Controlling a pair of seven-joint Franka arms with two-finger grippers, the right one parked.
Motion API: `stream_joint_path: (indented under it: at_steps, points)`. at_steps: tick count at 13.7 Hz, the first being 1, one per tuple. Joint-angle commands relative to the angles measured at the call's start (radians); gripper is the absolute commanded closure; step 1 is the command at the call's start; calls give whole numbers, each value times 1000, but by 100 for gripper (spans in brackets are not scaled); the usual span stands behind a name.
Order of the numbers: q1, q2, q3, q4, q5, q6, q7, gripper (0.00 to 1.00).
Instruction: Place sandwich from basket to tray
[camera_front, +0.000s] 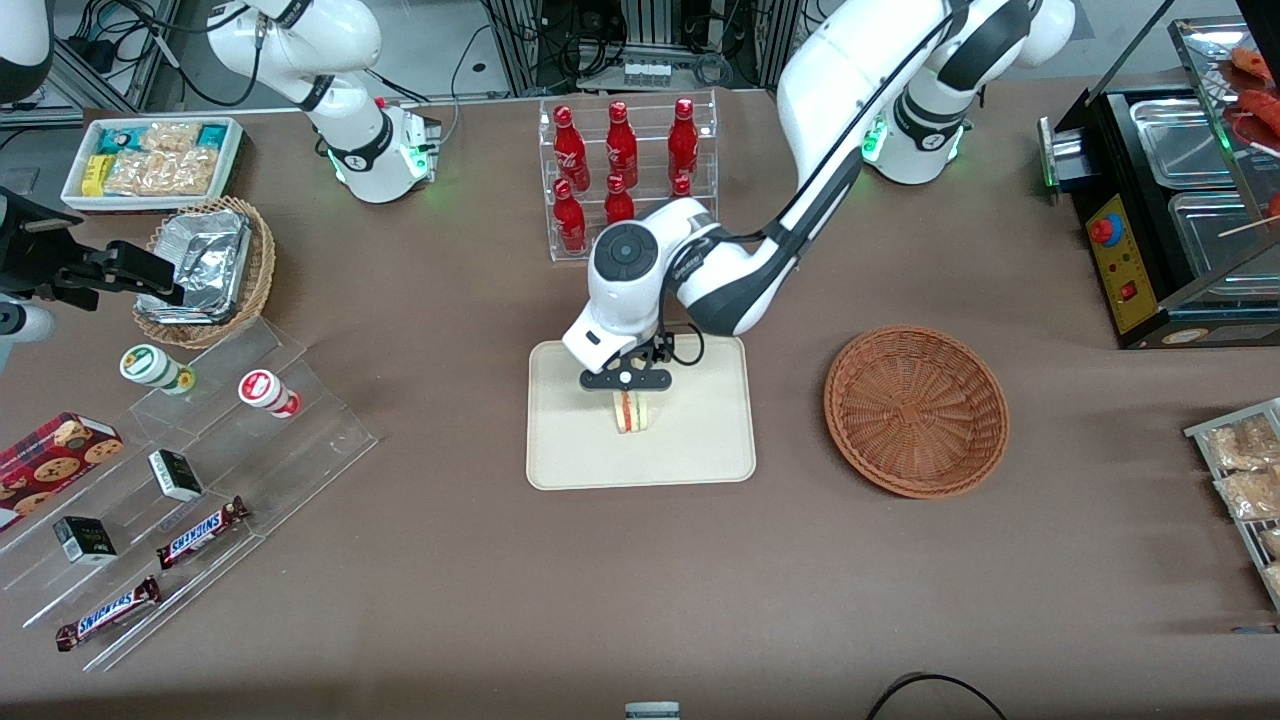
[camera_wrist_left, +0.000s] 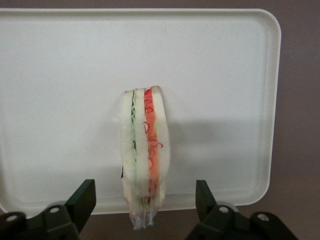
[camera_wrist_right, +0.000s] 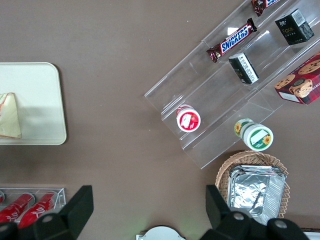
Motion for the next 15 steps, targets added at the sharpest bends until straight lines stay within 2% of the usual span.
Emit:
stream_joint_path:
  at_steps: [1,4,9,11,15]
  points:
    - [24,-106,9,-18,0,-74,-19,0]
    - [98,-209,9,-21,-2,-143,-83,0]
    - [263,-333,8,-27,-2,-302,-77,0]
    - [342,-379,6,-28,-2,-348,-31,0]
    - [494,-455,7,-31,-41,-462,172,0]
